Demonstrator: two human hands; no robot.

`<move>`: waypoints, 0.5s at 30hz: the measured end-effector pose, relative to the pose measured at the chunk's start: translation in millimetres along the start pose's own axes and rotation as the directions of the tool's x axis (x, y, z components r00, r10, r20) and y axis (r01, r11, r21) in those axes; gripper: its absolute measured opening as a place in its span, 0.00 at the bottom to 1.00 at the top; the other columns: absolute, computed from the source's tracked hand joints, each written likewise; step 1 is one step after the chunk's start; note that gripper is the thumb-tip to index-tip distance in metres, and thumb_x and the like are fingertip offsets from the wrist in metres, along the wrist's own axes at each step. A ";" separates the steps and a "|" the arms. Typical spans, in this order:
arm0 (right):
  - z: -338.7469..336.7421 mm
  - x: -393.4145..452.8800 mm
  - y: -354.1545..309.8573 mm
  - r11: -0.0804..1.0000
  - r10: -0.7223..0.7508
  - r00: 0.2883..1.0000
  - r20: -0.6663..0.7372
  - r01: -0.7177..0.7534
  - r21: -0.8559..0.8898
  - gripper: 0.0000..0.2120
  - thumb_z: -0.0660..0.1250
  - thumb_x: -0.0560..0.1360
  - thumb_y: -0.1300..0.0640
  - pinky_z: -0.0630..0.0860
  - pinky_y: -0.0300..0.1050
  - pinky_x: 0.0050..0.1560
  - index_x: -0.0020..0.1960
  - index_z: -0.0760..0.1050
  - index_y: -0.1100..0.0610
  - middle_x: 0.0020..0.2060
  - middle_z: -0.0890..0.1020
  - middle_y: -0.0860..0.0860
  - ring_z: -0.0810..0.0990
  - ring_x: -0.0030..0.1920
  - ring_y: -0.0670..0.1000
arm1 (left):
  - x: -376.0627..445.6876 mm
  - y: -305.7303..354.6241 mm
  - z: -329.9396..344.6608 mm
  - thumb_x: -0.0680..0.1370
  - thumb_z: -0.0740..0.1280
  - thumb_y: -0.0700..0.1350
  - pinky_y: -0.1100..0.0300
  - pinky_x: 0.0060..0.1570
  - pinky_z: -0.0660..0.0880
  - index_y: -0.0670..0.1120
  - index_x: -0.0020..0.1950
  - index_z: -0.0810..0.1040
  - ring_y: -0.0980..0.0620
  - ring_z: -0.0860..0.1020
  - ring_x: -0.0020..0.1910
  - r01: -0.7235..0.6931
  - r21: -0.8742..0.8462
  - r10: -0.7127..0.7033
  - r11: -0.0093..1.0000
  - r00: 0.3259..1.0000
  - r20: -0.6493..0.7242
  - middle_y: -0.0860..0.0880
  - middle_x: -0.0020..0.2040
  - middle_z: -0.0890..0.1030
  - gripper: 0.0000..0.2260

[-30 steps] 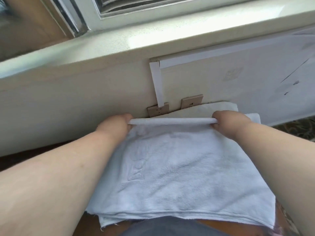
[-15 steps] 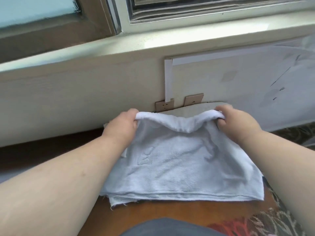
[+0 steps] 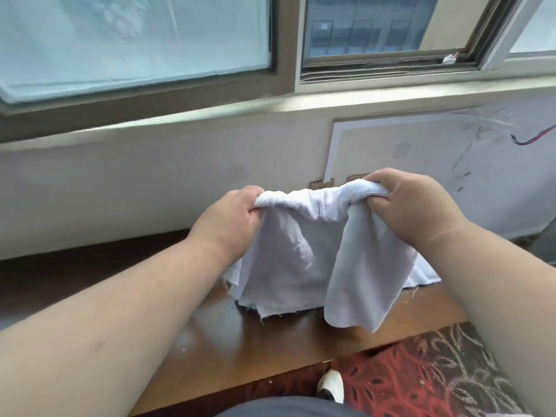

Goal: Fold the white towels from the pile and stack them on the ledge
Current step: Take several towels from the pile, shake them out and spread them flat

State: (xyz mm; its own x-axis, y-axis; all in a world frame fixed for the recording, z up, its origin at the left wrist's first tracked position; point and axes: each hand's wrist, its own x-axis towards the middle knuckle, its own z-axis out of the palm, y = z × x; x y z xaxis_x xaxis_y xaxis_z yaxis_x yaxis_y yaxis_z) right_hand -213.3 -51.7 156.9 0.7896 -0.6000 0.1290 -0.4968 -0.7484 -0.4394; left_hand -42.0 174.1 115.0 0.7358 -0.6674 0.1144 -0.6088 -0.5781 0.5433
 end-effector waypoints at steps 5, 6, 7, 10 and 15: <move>-5.1 -46.2 -89.9 0.995 -0.096 0.994 -0.051 0.097 0.010 0.12 0.64 0.75 0.54 0.69 0.45 0.45 0.56 0.79 0.42 0.44 0.81 0.45 0.76 0.46 0.52 | -74.9 -46.7 -81.5 0.80 0.57 0.49 0.54 0.53 0.73 0.58 0.60 0.73 0.50 0.75 0.52 0.016 0.048 -0.009 0.999 0.990 -0.143 0.54 0.53 0.77 0.11; -1.1 -52.0 -107.7 0.992 -0.126 0.990 -0.057 0.128 0.017 0.12 0.64 0.75 0.54 0.70 0.45 0.45 0.56 0.79 0.42 0.44 0.82 0.45 0.76 0.46 0.52 | -86.9 -53.5 -96.6 0.80 0.57 0.48 0.54 0.53 0.73 0.57 0.60 0.74 0.50 0.75 0.52 0.032 0.047 -0.023 0.998 0.984 -0.176 0.53 0.53 0.77 0.11; 4.3 -57.4 -125.9 0.987 -0.155 0.986 -0.056 0.157 0.026 0.12 0.64 0.74 0.53 0.71 0.46 0.45 0.55 0.79 0.42 0.44 0.82 0.45 0.76 0.46 0.52 | -98.5 -59.9 -110.7 0.79 0.57 0.49 0.53 0.53 0.73 0.57 0.60 0.74 0.49 0.75 0.52 0.048 0.037 -0.039 0.998 0.977 -0.210 0.53 0.53 0.78 0.12; 24.0 -69.4 -177.3 0.968 -0.245 0.969 -0.038 0.247 0.039 0.11 0.64 0.74 0.53 0.75 0.49 0.47 0.54 0.79 0.43 0.44 0.83 0.45 0.78 0.47 0.53 | -129.8 -76.7 -147.8 0.78 0.57 0.49 0.54 0.51 0.73 0.56 0.56 0.75 0.50 0.76 0.50 0.076 0.011 -0.069 0.997 0.951 -0.303 0.53 0.50 0.79 0.11; 45.3 -73.1 -245.5 0.919 -0.384 0.923 0.021 0.380 0.101 0.11 0.65 0.74 0.53 0.76 0.49 0.48 0.54 0.80 0.43 0.44 0.84 0.47 0.78 0.47 0.54 | -180.0 -111.2 -207.7 0.80 0.59 0.46 0.58 0.49 0.68 0.56 0.58 0.77 0.54 0.74 0.50 0.203 0.022 -0.175 0.979 0.889 -0.423 0.57 0.51 0.78 0.11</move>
State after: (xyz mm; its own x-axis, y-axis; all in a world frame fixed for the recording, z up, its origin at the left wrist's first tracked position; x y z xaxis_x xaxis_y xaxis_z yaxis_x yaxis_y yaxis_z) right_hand -132.8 188.7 215.1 0.9271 -0.2607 0.2692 -0.1204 -0.8874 -0.4449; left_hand -45.1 456.0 206.7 0.8861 -0.2934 0.3587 -0.4530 -0.7120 0.5365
